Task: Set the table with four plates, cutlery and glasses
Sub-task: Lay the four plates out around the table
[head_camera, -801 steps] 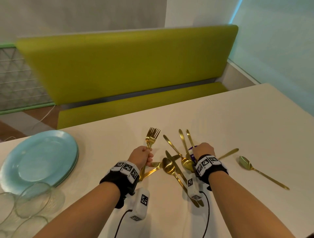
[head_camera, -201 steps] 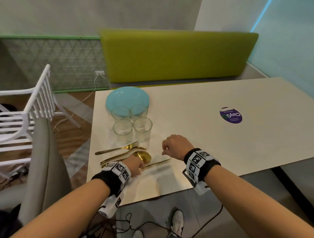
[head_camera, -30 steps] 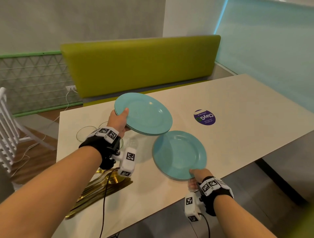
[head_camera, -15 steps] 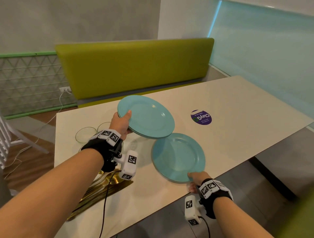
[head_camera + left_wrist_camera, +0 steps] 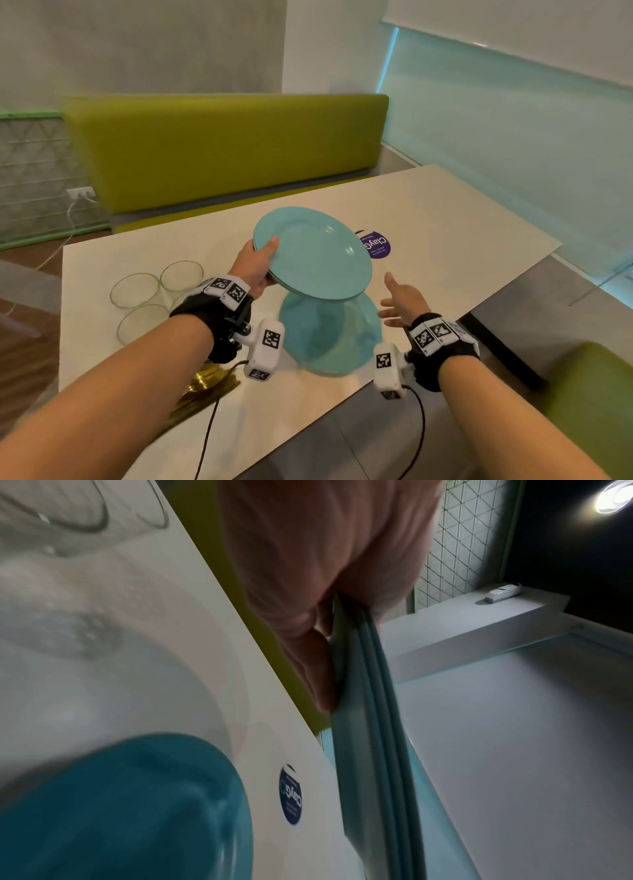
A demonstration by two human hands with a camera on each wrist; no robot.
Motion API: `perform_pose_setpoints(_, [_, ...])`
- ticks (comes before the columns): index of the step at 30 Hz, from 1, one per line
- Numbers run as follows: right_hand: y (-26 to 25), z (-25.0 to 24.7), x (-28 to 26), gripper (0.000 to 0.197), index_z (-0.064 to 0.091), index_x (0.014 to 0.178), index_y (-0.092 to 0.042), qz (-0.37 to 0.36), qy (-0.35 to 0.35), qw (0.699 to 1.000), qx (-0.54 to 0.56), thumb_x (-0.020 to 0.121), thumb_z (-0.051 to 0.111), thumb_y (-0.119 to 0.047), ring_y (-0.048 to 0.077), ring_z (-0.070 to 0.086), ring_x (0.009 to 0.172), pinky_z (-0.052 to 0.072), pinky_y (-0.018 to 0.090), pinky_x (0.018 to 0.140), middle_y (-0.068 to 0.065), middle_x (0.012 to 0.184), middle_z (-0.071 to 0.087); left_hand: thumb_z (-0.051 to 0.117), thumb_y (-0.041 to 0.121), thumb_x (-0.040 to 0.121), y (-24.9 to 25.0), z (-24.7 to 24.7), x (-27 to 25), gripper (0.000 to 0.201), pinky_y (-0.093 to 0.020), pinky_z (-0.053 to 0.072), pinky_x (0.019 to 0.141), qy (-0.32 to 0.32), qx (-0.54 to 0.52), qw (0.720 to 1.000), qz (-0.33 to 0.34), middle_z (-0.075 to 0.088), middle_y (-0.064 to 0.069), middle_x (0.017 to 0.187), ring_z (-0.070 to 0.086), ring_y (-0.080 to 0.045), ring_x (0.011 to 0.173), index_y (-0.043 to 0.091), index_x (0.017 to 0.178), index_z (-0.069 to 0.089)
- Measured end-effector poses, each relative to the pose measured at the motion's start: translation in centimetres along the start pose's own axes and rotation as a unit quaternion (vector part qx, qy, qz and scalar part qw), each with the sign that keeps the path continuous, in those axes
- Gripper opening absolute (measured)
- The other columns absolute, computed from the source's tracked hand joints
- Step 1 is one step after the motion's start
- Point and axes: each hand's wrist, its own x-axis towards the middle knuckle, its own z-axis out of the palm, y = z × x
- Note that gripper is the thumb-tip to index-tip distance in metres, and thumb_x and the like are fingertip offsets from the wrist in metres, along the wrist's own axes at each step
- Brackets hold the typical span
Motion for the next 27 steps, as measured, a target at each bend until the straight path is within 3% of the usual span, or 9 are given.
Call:
perform_pose_setpoints(3, [-2.2,-1.1,0.7,0.039,0.053,0.105,-0.008,-0.055,-0.008,0.998,0.043,0.097,0.042,-0.045,0.025,0.058,0.068,0.048,0.031,0.059,0.012,0.093,0.059,0.046,0.027,0.098,-0.7,2.7,0.1,0.038,-0.042,0.054,0.075,-0.047,-0.005,0.999,-0.018,0.06,-0.011,0.127,0.062,-0.028,0.099,0.012,0.132,0.046])
perform_pose_setpoints(6, [-2.7,-2.5,2.7,0.039,0.057,0.117,-0.006,-0.105,0.092,0.99,0.025,0.086,0.065,-0.028,0.03,0.063,0.092,0.056,0.045,0.082,0.015,0.112,0.064,0.048,0.026,0.097,-1.3,5.3,0.7,0.039,-0.042,0.055,0.075,-0.07,-0.015,0.997,-0.03,0.061,-0.011,0.126,0.064,-0.029,0.098,0.01,0.133,0.046])
perform_pose_setpoints(9, [-3.0,-4.2,4.5,0.021,0.067,0.1,-0.006,-0.102,0.111,0.988,0.017,0.082,0.07,-0.017,0.03,0.064,0.089,0.053,0.049,0.09,0.018,0.104,0.068,0.053,0.026,0.094,-1.8,7.5,2.0,0.043,-0.048,0.053,0.084,-0.064,-0.023,0.997,-0.032,0.06,-0.016,0.129,0.06,-0.035,0.112,0.01,0.133,0.046])
perform_pose_setpoints(12, [-3.5,-6.0,6.7,0.011,0.066,0.076,-0.006,-0.078,0.098,0.992,0.029,0.083,0.069,-0.014,0.027,0.06,0.083,0.052,0.05,0.091,0.016,0.09,0.065,0.055,0.032,0.092,-2.1,9.8,3.5,0.044,-0.047,0.054,0.084,-0.049,-0.024,0.998,-0.031,0.063,-0.013,0.125,0.062,-0.033,0.11,0.013,0.132,0.048])
perform_pose_setpoints(15, [-4.0,-8.0,9.1,0.029,0.06,0.105,0.011,-0.041,0.062,0.993,0.09,0.087,0.064,-0.011,0.029,0.057,0.09,0.05,0.049,0.092,0.017,0.098,0.06,0.055,0.047,0.088,-2.3,12.2,5.2,0.053,-0.041,0.057,0.077,-0.021,-0.013,0.999,-0.038,0.065,-0.009,0.122,0.065,-0.03,0.105,0.017,0.131,0.049])
perform_pose_setpoints(17, [-4.4,-9.5,10.4,0.036,0.052,0.119,0.01,-0.025,0.041,0.992,0.116,0.09,0.06,-0.009,0.03,0.057,0.093,0.051,0.047,0.085,0.017,0.104,0.058,0.048,0.053,0.09,-2.7,13.6,6.6,0.054,-0.038,0.057,0.073,-0.001,-0.009,0.999,-0.047,0.065,-0.008,0.122,0.065,-0.029,0.104,0.018,0.131,0.049])
perform_pose_setpoints(20, [-4.6,-11.7,13.2,0.039,0.048,0.126,0.009,-0.016,0.035,0.991,0.127,0.093,0.055,-0.011,0.03,0.056,0.095,0.05,0.04,0.068,0.018,0.109,0.057,0.042,0.045,0.096,-3.3,15.9,8.3,0.047,-0.033,0.054,0.068,0.015,-0.007,0.999,-0.047,0.062,-0.009,0.125,0.063,-0.028,0.1,0.017,0.134,0.047])
perform_pose_setpoints(22, [-4.6,-13.0,15.1,0.039,0.048,0.127,0.008,-0.007,0.042,0.99,0.137,0.095,0.053,-0.013,0.03,0.056,0.093,0.05,0.039,0.066,0.021,0.116,0.058,0.044,0.039,0.097,-3.7,17.5,9.5,0.043,-0.035,0.053,0.072,0.042,-0.003,0.998,-0.041,0.061,-0.009,0.124,0.061,-0.029,0.102,0.016,0.134,0.045])
perform_pose_setpoints(27, [-3.4,-16.1,18.9,0.038,0.045,0.131,0.006,0.031,0.084,0.975,0.205,0.098,0.047,-0.012,0.034,0.057,0.103,0.048,0.051,0.093,0.023,0.126,0.055,0.045,0.036,0.097,-3.9,19.5,12.4,0.04,-0.043,0.052,0.086,0.131,0.017,0.991,-0.01,0.057,-0.008,0.121,0.058,-0.029,0.103,0.016,0.131,0.046])
